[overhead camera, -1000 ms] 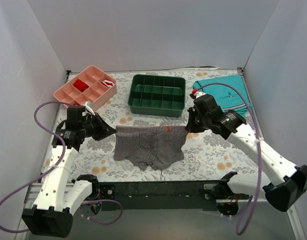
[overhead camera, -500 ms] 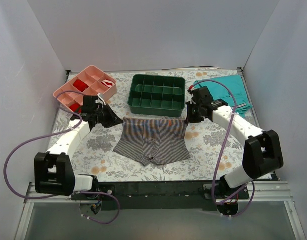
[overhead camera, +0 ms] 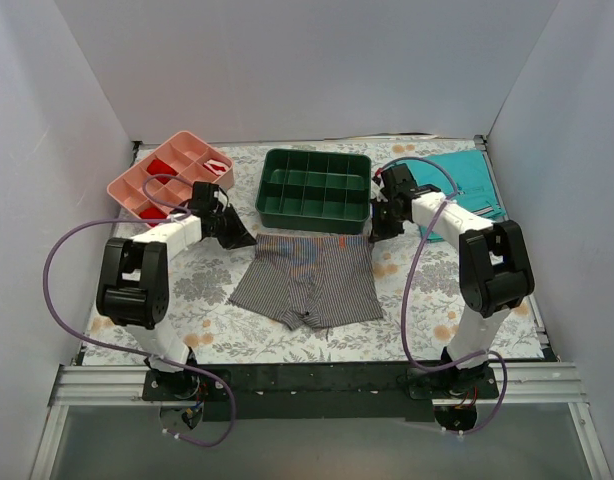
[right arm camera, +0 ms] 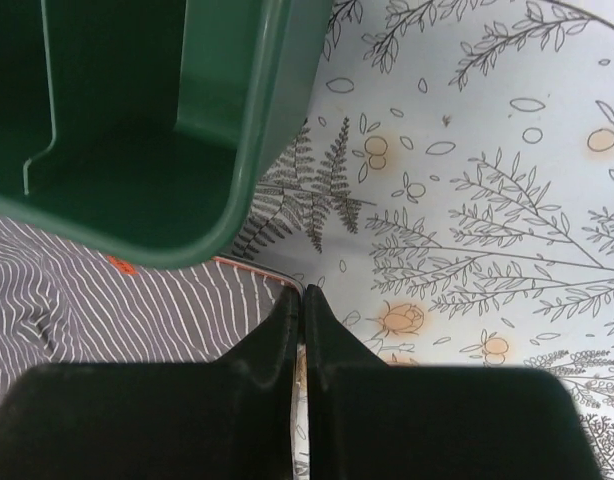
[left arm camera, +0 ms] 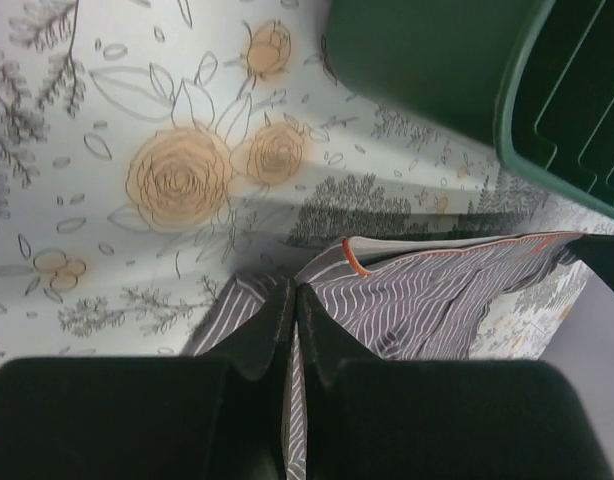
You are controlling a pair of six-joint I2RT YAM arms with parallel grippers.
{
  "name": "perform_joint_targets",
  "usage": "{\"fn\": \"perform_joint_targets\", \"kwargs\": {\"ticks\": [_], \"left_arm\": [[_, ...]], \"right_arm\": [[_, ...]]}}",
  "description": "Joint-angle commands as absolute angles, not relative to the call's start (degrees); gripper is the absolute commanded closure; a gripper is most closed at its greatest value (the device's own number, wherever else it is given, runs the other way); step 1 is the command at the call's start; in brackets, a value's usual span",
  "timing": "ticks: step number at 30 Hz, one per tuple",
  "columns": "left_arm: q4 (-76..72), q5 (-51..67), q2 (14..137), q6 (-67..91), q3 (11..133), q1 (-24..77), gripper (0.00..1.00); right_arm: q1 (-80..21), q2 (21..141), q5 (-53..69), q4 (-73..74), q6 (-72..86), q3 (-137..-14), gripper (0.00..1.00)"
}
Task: Roll the underwear
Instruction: Flatten out the underwear at the center of the board.
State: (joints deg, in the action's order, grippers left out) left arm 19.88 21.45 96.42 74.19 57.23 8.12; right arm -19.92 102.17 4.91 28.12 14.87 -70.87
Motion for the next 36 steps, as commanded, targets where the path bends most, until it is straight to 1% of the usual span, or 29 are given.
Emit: {"fn": "perform_joint_targets", "kwargs": {"ticks": [1, 2, 4, 5, 6, 7, 8, 10, 11, 13, 14, 15, 17, 18, 21, 23, 24, 25, 28, 29, 30, 31, 32, 34, 35, 36], "left_arm": [[18.72, 17.32, 98.61, 72.34, 62.04, 7.65, 1.0], [18.72, 16.79, 100.09, 72.25, 62.92, 7.65, 0.99], [18.89, 16.44, 101.59, 71.72, 64.07, 7.56, 0.93], [18.9, 15.91, 102.65, 71.46, 64.86, 7.65, 0.88], [18.98, 15.47, 103.18, 71.28, 65.12, 7.65, 0.8], [20.03, 14.77, 103.44, 70.84, 65.74, 7.65, 0.7], [20.39, 13.72, 103.53, 70.75, 66.18, 7.56, 0.63], [21.26, 12.66, 102.4, 70.4, 66.27, 7.65, 0.5], [21.44, 11.96, 101.61, 70.23, 66.1, 7.65, 0.42], [22.58, 11.69, 98.45, 69.96, 65.74, 7.65, 0.41], [22.76, 11.95, 97.05, 69.96, 65.31, 7.65, 0.39], [22.85, 13.35, 94.07, 69.96, 63.82, 7.56, 0.36], [22.85, 15.55, 91.33, 71.18, 61.89, 7.65, 0.35], [22.76, 17.82, 89.93, 71.89, 59.79, 7.73, 0.34], [22.24, 20.3, 85.35, 74.95, 56.0, 9.31, 0.34], [20.93, 21.09, 82.89, 76.46, 52.22, 11.5, 0.33], [20.22, 21.35, 82.36, 77.94, 50.81, 12.21, 0.33], [19.0, 21.97, 81.92, 78.83, 48.63, 13.7, 0.33], [16.62, 22.15, 80.86, 81.2, 45.8, 16.34, 0.35], [16.18, 21.19, 80.51, 81.65, 44.14, 16.96, 0.35], [16.08, 20.31, 80.33, 82.0, 43.43, 17.31, 0.37], [15.74, 19.61, 80.07, 82.7, 42.63, 17.66, 0.38], [15.73, 18.64, 79.89, 83.14, 41.23, 17.67, 0.42], [15.82, 17.93, 79.37, 84.45, 39.82, 17.75, 0.46], [15.91, 16.97, 79.1, 84.9, 38.42, 17.84, 0.51], [16.17, 16.53, 78.49, 85.42, 37.71, 17.84, 0.53]], "right_arm": [[-18.9, 104.06, 1.59, 29.35, 13.88, -75.84, 0.95], [-18.9, 104.93, 0.97, 29.79, 14.15, -76.37, 0.93], [-18.63, 105.64, 0.35, 30.14, 14.68, -77.25, 0.87], [-18.63, 106.25, 0.35, 30.49, 14.76, -77.6, 0.85], [-18.55, 106.26, -1.65, 30.5, 15.03, -77.78, 0.83], [-18.54, 105.56, -2.37, 30.32, 15.12, -77.61, 0.68], [-18.46, 105.03, -3.24, 30.15, 15.2, -77.52, 0.57], [-18.46, 102.76, -5.53, 29.97, 15.21, -77.26, 0.39], [-18.46, 101.7, -6.15, 29.88, 15.12, -76.99, 0.35], [-18.46, 97.67, -7.2, 29.53, 14.94, -75.68, 0.3], [-18.46, 96.25, -7.12, 29.71, 14.94, -75.06, 0.3], [-18.46, 94.76, -5.73, 29.79, 14.94, -74.36, 0.3], [-18.46, 90.8, -0.99, 28.39, 14.5, -70.69, 0.32], [-18.63, 89.75, 4.78, 28.13, 14.76, -69.1, 0.34], [-20.38, 85.88, 13.15, 26.02, 17.22, -61.98, 0.49], [-22.05, 83.15, 15.72, 23.22, 19.32, -57.86, 0.62], [-24.15, 82.27, 17.21, 22.16, 20.12, -54.44, 0.67], [-24.95, 80.96, 17.75, 21.28, 21.17, -52.58, 0.71], [-28.03, 79.37, 18.46, 18.11, 24.08, -47.47, 0.91], [-28.99, 79.1, 18.28, 16.97, 24.69, -46.5, 0.96], [-29.09, 79.01, 18.72, 16.27, 25.92, -44.32, 0.99], [-29.18, 78.84, 18.81, 15.74, 26.45, -43.34, 0.99], [-29.35, 78.75, 19.5, 15.3, 26.98, -42.46, 0.99], [-29.62, 78.58, 19.42, 15.12, 27.77, -40.36, 0.99], [-29.88, 78.49, 18.81, 15.2, 27.95, -39.56, 0.99], [-29.88, 78.4, 18.63, 15.03, 28.04, -38.85, 0.99]]}}
